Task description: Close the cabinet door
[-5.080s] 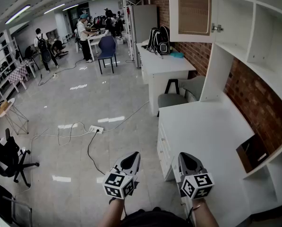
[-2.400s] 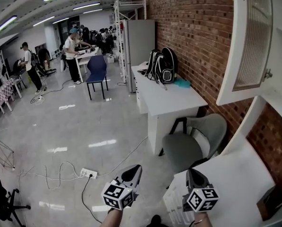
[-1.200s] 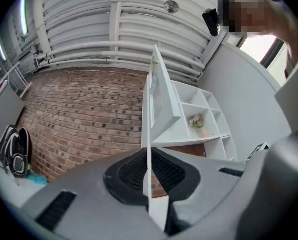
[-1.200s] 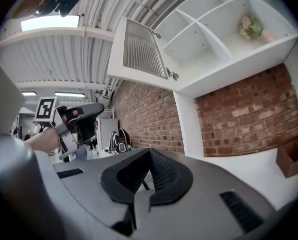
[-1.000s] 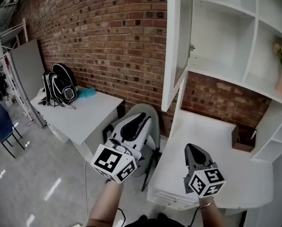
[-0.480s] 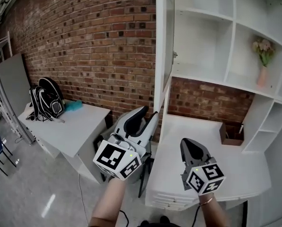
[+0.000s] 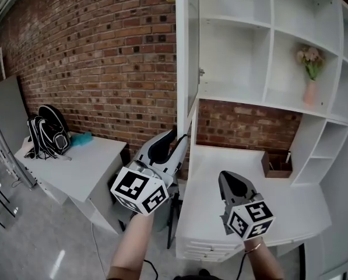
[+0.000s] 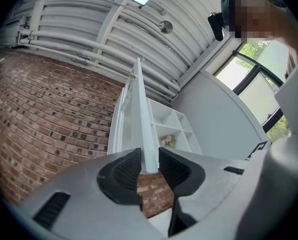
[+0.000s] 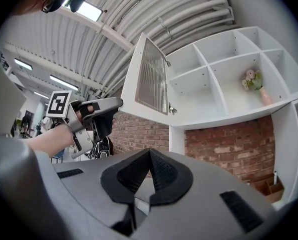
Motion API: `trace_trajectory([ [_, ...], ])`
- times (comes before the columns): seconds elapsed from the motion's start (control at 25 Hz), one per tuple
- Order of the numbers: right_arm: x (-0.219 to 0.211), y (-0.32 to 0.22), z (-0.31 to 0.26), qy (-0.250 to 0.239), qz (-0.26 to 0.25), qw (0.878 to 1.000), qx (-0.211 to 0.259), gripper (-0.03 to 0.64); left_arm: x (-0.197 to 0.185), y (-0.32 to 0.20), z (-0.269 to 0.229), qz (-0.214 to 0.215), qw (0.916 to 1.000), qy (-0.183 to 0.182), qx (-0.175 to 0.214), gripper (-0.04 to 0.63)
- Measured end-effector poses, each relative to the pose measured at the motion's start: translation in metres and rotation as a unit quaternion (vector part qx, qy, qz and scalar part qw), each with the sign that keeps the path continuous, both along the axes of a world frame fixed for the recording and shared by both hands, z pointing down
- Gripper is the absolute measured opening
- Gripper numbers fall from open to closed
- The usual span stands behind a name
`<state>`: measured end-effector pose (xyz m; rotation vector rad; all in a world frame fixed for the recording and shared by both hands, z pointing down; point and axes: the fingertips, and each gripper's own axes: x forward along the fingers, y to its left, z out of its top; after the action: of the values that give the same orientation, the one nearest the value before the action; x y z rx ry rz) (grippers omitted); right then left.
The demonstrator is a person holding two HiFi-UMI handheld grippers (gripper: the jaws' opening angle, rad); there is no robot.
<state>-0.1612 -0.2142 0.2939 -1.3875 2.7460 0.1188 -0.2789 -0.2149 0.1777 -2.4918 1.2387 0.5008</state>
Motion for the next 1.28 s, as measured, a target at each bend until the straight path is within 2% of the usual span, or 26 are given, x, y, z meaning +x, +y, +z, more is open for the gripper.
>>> trace_trajectory([
  [0.32,0.019,0.000,-0.002,-0.001,0.018,1.000,0.005,0.001,0.018,-0.001,-0.003,0.002,1.0000,-0.005,0.004,0.103],
  [1.0,0.084,-0.007,0.007,-0.002,0.068,0.998,-0.007,0.001,0.112,-0.012,-0.003,0.008,0.9989,-0.046,0.001,0.104],
  [1.28,0.108,-0.006,0.007,0.002,0.082,0.997,-0.005,0.000,0.141,-0.022,-0.001,0.008,0.9989,-0.047,-0.003,0.104],
])
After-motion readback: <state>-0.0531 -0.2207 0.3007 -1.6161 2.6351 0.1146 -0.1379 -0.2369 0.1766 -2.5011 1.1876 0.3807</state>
